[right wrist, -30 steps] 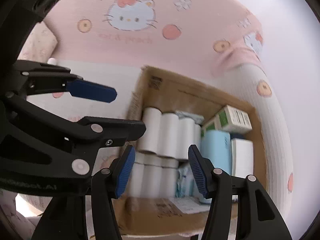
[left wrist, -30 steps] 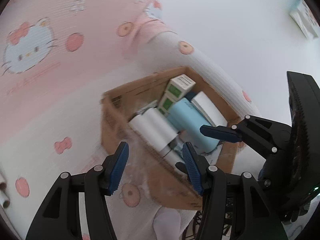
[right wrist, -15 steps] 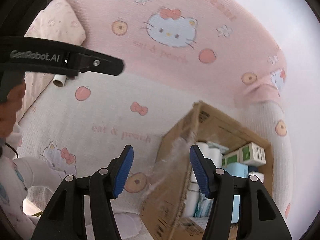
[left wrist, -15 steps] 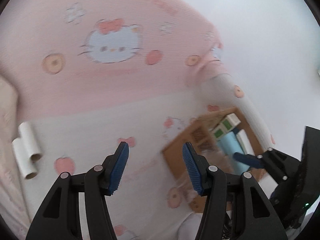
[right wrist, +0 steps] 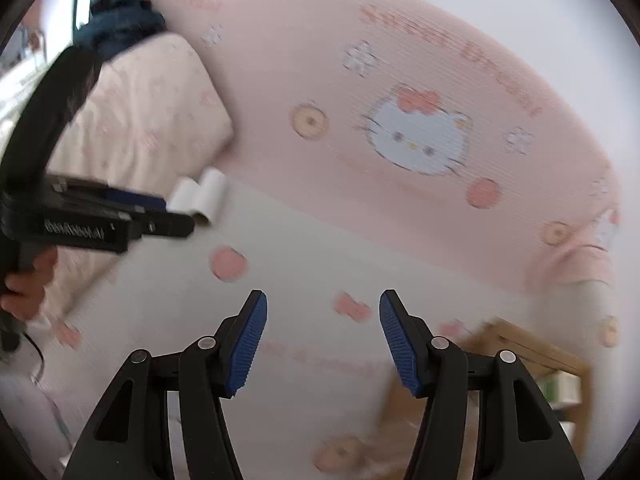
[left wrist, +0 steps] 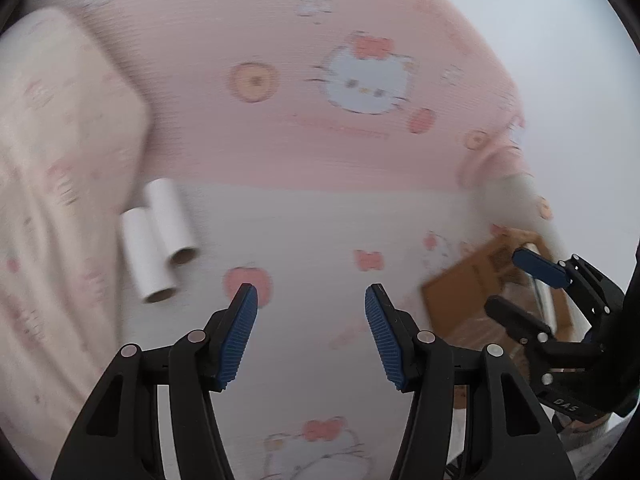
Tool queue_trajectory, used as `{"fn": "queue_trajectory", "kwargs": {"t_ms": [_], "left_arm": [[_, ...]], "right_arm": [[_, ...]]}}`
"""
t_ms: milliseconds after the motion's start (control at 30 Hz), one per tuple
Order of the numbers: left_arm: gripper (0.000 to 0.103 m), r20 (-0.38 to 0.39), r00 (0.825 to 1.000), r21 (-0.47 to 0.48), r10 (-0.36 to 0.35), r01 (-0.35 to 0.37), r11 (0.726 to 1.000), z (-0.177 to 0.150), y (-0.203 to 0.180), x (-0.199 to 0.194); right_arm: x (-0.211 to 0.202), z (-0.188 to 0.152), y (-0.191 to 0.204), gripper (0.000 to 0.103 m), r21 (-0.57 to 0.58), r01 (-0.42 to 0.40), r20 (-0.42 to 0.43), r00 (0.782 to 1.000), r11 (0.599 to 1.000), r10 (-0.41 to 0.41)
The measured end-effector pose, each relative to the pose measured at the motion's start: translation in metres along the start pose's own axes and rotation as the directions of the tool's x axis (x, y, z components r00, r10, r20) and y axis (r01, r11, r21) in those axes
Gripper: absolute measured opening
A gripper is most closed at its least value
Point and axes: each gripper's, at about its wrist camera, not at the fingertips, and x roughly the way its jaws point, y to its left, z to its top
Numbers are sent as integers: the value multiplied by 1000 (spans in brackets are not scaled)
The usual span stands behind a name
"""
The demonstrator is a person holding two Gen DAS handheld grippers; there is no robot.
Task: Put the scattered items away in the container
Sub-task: 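Move both open tools back toward the remaining tubes on the bed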
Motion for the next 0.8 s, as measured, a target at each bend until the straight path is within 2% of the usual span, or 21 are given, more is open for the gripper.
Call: {"fn": "queue_trajectory", "kwargs": {"t_ms": [67, 167, 333, 433, 533, 567, 633, 700, 733, 800], "left_arm": [[60, 10, 1000, -32, 22, -22, 999, -1, 16, 1], [60, 1, 999, -104, 43, -43, 994, -1, 41, 11], [60, -30, 998, -245, 54, -60, 968, -6, 77, 38], [60, -40, 993, -248, 110, -116, 962, -8, 86, 48], [60, -49, 991, -272, 128, -136, 952, -10, 94, 55], [60, -44, 991, -286, 124, -131, 949, -11, 97, 56], [60, -9, 994, -307, 111, -109, 946, -14, 101, 58], [60, 14, 988, -335, 155, -141, 932, -19, 106, 59], [60, 16, 985, -342, 174, -158, 926, -21, 108, 61], [60, 8, 984, -346, 176, -162, 924, -24, 113, 67]], "right_arm": [[10, 3, 9, 60, 5, -40, 31, 999, 999, 39], [31, 5, 27, 61, -29, -85, 58, 995, 996, 86], [58, 2, 50, 61, -56, -74, 178, 981, 996, 83], [77, 5, 50, 61, 4, -156, 185, 971, 988, 152], [89, 6, 42, 61, 39, -271, 202, 945, 962, 258], [96, 8, 39, 62, 62, -285, 202, 942, 957, 267], [106, 12, 38, 62, 108, -251, 197, 954, 962, 227], [117, 13, 40, 62, 169, -202, 185, 968, 965, 170], [122, 13, 41, 62, 200, -213, 184, 967, 956, 177], [135, 12, 44, 62, 257, -289, 189, 951, 922, 245]]}}
